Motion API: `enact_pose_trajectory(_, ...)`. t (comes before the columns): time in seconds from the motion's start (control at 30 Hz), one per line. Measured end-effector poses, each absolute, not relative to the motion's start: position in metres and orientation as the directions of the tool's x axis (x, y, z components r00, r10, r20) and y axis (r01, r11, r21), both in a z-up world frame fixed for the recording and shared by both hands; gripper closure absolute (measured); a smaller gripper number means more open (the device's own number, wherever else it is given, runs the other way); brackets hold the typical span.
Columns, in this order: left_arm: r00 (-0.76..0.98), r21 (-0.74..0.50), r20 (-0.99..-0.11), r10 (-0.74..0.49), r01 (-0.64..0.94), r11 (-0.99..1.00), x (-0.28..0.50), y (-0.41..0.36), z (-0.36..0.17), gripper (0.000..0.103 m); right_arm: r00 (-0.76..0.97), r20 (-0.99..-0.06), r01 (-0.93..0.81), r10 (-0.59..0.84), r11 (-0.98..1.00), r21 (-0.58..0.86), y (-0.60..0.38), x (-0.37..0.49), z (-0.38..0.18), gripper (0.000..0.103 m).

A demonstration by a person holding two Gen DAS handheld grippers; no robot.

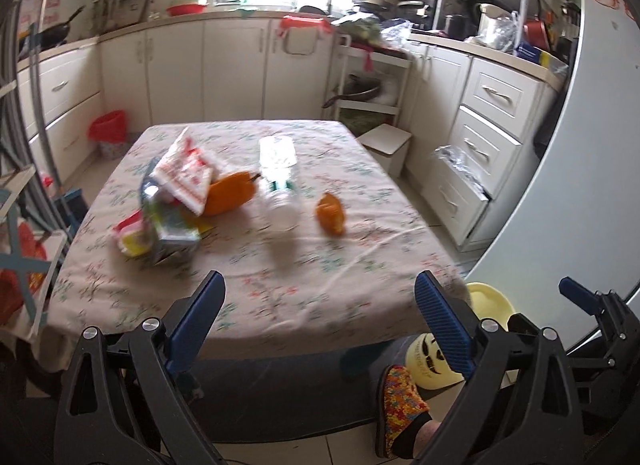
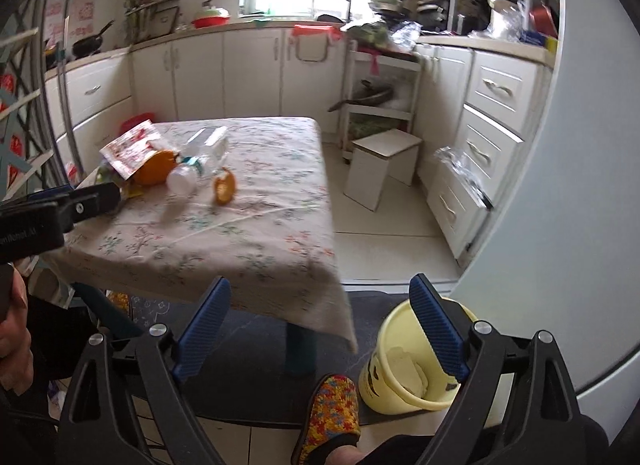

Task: Collect trash
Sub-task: 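Return both tools to the table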

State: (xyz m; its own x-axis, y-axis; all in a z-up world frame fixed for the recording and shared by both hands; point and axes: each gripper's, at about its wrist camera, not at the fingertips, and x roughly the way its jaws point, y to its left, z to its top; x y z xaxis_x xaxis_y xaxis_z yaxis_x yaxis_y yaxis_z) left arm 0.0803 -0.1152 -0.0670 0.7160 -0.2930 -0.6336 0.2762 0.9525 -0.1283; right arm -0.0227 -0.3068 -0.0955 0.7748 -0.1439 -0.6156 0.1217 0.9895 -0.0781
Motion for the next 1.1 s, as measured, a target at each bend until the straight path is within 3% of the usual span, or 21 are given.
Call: enact_pose_trajectory(1.1, 0.700, -0.217, -0.693, -0.173, 0.026, 0.976, 0.137, -0.024, -0.101, 0.011, 0.746, -0.665, -0.041, -0.025, 0.996, -0.083, -0.222, 0.045, -0.107, 0.015)
